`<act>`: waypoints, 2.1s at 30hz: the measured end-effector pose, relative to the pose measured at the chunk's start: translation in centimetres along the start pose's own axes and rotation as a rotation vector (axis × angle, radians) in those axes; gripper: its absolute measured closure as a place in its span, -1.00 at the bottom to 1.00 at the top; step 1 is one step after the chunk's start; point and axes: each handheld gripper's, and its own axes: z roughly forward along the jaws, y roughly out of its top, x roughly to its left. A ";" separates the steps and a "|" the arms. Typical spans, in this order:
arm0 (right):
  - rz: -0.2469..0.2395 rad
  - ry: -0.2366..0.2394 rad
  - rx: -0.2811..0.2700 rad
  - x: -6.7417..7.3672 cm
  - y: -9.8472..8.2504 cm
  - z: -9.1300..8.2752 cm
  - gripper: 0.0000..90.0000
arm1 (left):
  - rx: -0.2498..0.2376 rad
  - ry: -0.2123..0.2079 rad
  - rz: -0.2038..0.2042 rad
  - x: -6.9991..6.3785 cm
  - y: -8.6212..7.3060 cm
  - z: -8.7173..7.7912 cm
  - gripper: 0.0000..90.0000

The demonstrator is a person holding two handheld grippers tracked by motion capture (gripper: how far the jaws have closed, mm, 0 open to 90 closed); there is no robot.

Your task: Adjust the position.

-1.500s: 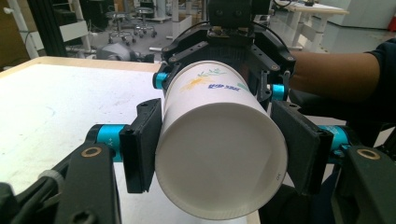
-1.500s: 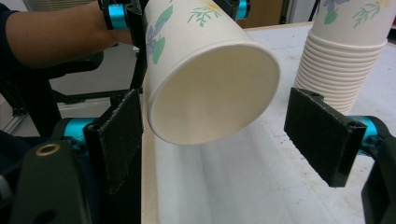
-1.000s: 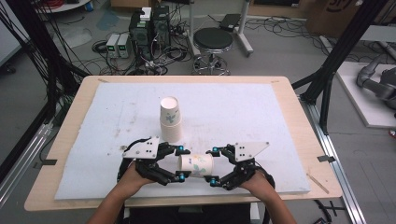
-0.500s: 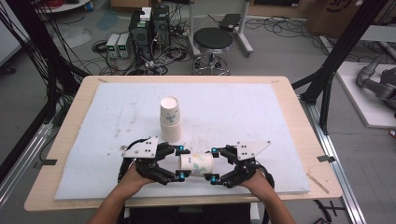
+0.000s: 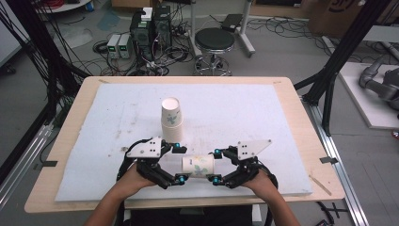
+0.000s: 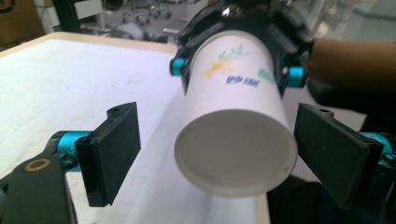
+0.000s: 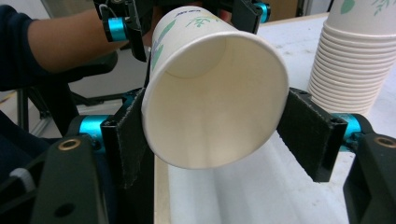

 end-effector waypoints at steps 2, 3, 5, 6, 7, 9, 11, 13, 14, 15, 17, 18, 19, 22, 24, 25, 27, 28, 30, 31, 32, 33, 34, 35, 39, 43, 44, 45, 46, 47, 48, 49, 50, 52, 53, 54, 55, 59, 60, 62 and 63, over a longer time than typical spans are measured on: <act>0.006 -0.013 0.021 0.0 0.2 -0.1 -0.37 | 0.011 0.006 0.003 0.0 0.0 0.0 -0.66; 0.003 -0.019 0.035 0.0 0.4 -0.2 -0.37 | 0.022 0.006 0.009 -0.1 0.1 -0.1 -0.66; 0.002 -0.030 0.061 0.0 0.6 -0.2 -0.37 | 0.041 0.017 0.017 -0.2 0.1 -0.1 -0.66; -0.002 -0.039 0.072 -0.1 0.8 -0.2 -0.37 | 0.054 0.025 0.019 -0.2 0.1 -0.1 -0.66; -0.003 -0.045 0.087 -0.1 0.9 -0.2 -0.37 | 0.069 0.030 0.023 -0.2 0.1 -0.1 -0.66; -0.006 -0.051 0.118 -0.1 1.3 -0.3 -0.37 | 0.095 0.033 0.026 -0.2 0.1 -0.2 -0.66; -0.017 -0.060 0.150 -0.1 1.7 -0.3 -0.37 | 0.114 0.029 0.011 -0.1 0.0 -0.3 -0.66; -0.023 -0.071 0.181 -0.1 2.2 -0.3 -0.37 | 0.134 0.036 0.005 -0.1 0.0 -0.4 -0.66; -0.025 -0.072 0.192 -0.1 2.5 -0.3 -0.37 | 0.141 0.043 0.006 -0.1 0.1 -0.5 -0.65; -0.030 -0.072 0.202 -0.1 2.7 -0.3 -0.37 | 0.144 0.048 0.010 0.0 0.1 -0.5 -0.65; -0.043 -0.080 0.225 -0.1 3.2 -0.4 -0.37 | 0.154 0.049 0.020 0.0 0.3 -0.7 -0.65; -0.044 -0.087 0.232 -0.1 3.4 -0.4 -0.37 | 0.157 0.045 0.024 0.0 0.4 -0.7 -0.65; -0.048 -0.086 0.238 -0.1 3.5 -0.4 -0.37 | 0.165 0.049 0.029 0.0 0.5 -0.8 -0.65; -0.057 -0.090 0.262 0.0 3.9 -0.4 -0.37 | 0.186 0.053 0.032 0.0 0.7 -0.9 -0.65; -0.067 -0.094 0.280 0.0 4.2 -0.3 -0.37 | 0.206 0.057 0.038 0.0 0.9 -0.8 -0.65; -0.072 -0.096 0.291 0.0 4.4 -0.3 -0.37 | 0.218 0.058 0.043 0.0 1.0 -0.8 -0.65; -0.082 -0.102 0.313 0.0 4.6 -0.2 -0.37 | 0.239 0.058 0.050 0.1 1.2 -0.7 -0.64; -0.088 -0.104 0.326 0.0 4.7 -0.1 -0.37 | 0.253 0.058 0.053 0.1 1.3 -0.7 -0.64; -0.105 -0.110 0.361 0.0 5.0 0.1 -0.37 | 0.278 0.059 0.059 0.1 1.5 -0.5 -0.64; -0.107 -0.115 0.377 0.1 5.1 0.2 -0.37 | 0.288 0.060 0.062 0.1 1.5 -0.3 -0.64; -0.113 -0.116 0.392 0.1 5.3 0.4 -0.37 | 0.299 0.060 0.067 0.1 1.7 -0.2 -0.64; -0.118 -0.117 0.407 0.1 5.4 0.5 -0.37 | 0.309 0.061 0.069 0.1 1.8 -0.1 -0.64; -0.120 -0.115 0.420 0.2 5.6 0.7 -0.37 | 0.317 0.063 0.071 0.1 1.9 0.0 -0.63; -0.124 -0.116 0.431 0.2 5.8 0.8 -0.37 | 0.321 0.061 0.071 0.1 2.0 0.2 -0.63; -0.147 -0.111 0.479 0.3 6.6 1.4 -0.37 | 0.345 0.057 0.077 0.1 2.3 0.7 -0.62; -0.158 -0.105 0.514 0.3 7.1 1.8 -0.37 | 0.363 0.053 0.087 0.1 2.5 1.1 -0.61; -0.163 -0.101 0.521 0.3 7.2 1.9 -0.37 | 0.363 0.052 0.087 0.1 2.5 1.2 -0.61; -0.164 -0.102 0.529 0.3 7.2 2.0 -0.37 | 0.367 0.048 0.088 0.1 2.5 1.2 -0.60; -0.166 -0.105 0.538 0.3 7.3 2.1 -0.37 | 0.370 0.045 0.090 0.1 2.5 1.3 -0.60; -0.170 -0.103 0.542 0.3 7.3 2.2 -0.37 | 0.375 0.045 0.090 0.1 2.5 1.4 -0.59; -0.170 -0.102 0.550 0.3 7.4 2.2 -0.37 | 0.381 0.043 0.095 0.1 2.5 1.5 -0.59; -0.175 -0.101 0.556 0.3 7.4 2.3 -0.37 | 0.386 0.042 0.095 0.0 2.5 1.5 -0.59; -0.175 -0.099 0.561 0.4 7.5 2.4 -0.37 | 0.391 0.042 0.101 0.0 2.6 1.6 -0.59; -0.182 -0.098 0.573 0.4 7.7 2.6 -0.37 | 0.395 0.040 0.105 0.0 2.6 1.8 -0.59; -0.186 -0.098 0.583 0.4 7.8 2.7 -0.37 | 0.402 0.038 0.107 0.0 2.6 1.8 -0.59; -0.190 -0.099 0.592 0.4 7.9 2.9 -0.37 | 0.402 0.035 0.109 0.0 2.6 1.9 -0.58; -0.194 -0.097 0.601 0.4 8.0 3.0 -0.37 | 0.403 0.035 0.111 -0.1 2.6 2.0 -0.58; -0.203 -0.093 0.625 0.6 8.4 3.4 -0.37 | 0.416 0.031 0.119 -0.2 2.7 2.3 -0.58; -0.207 -0.094 0.625 0.6 8.5 3.5 -0.37 | 0.419 0.028 0.121 -0.2 2.7 2.4 -0.58; -0.217 -0.095 0.637 0.7 8.6 3.6 -0.37 | 0.427 0.027 0.124 -0.2 2.7 2.6 -0.57; -0.221 -0.094 0.643 0.7 8.6 3.7 -0.37 | 0.433 0.025 0.127 -0.3 2.7 2.6 -0.56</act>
